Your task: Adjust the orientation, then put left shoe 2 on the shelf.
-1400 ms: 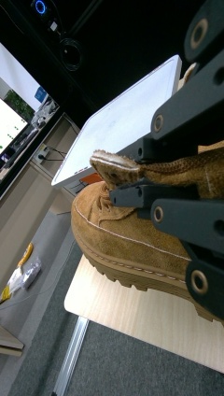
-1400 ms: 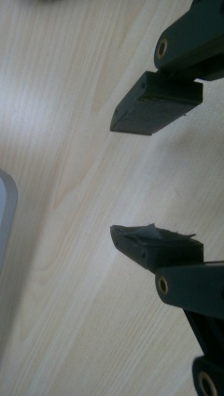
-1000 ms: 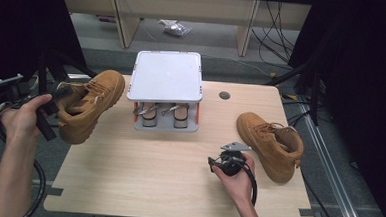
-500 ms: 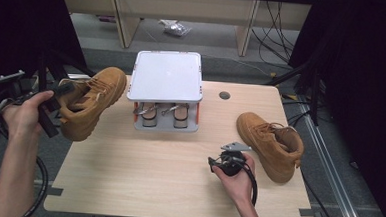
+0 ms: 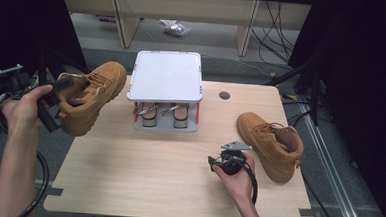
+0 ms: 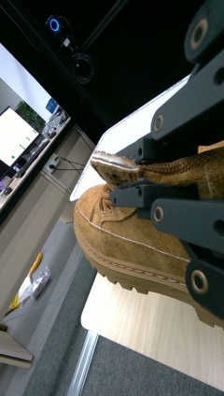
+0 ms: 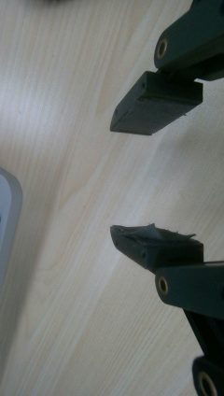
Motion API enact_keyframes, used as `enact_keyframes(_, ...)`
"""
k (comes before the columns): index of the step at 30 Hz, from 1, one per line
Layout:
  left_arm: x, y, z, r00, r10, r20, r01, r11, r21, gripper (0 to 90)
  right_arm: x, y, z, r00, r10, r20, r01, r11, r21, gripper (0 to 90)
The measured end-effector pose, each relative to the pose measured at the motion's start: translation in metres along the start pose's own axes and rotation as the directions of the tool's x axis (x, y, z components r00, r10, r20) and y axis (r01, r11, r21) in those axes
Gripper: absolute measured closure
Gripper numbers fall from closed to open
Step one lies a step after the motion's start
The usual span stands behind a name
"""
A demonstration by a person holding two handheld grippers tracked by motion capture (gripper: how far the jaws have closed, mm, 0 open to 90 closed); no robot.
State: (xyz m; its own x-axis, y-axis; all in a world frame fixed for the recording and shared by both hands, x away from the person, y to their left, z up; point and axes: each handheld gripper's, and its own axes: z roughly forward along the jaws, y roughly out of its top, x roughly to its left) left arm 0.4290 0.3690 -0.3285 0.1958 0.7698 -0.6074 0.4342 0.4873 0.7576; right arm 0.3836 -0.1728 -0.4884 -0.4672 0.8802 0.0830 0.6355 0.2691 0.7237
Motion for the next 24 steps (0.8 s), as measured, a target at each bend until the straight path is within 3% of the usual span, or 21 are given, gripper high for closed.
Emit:
enact_keyframes(7, -0.001, 0.004, 0.003, 0.9999, -0.004, 0.016, 0.004, 0.9999, -0.012, 82.5, 0.000, 0.003, 0.000, 1.0000, 0.004, 0.004, -0.004, 1.000, -0.002, 43.3)
enact_keyframes(9, -0.003, 0.005, 0.003, 0.9997, -0.022, 0.011, 0.022, 0.9996, -0.016, 82.5, 0.000, 0.003, -0.001, 1.0000, 0.004, 0.002, -0.004, 1.000, -0.003, 43.3)
enact_keyframes(11, -0.004, 0.006, 0.005, 0.9997, -0.007, 0.023, 0.007, 0.9998, -0.020, 82.5, -0.001, 0.004, 0.000, 1.0000, -0.002, -0.001, 0.002, 1.000, -0.007, 43.3)
enact_keyframes(17, -0.010, 0.010, 0.007, 0.9995, -0.020, 0.024, 0.020, 0.9995, -0.023, 82.5, -0.001, 0.003, -0.003, 1.0000, 0.002, 0.007, -0.002, 1.000, -0.010, 43.3)
enact_keyframes(20, -0.011, 0.013, 0.009, 0.9990, -0.012, 0.044, 0.013, 0.9995, -0.027, 82.5, -0.001, 0.004, -0.004, 0.9998, 0.014, 0.011, -0.014, 1.000, -0.002, 43.3)
enact_keyframes(24, -0.013, 0.014, 0.009, 0.9985, -0.030, 0.046, 0.032, 0.9991, -0.028, 82.5, -0.001, 0.006, -0.004, 0.9998, 0.005, 0.017, -0.005, 1.000, -0.023, 43.2)
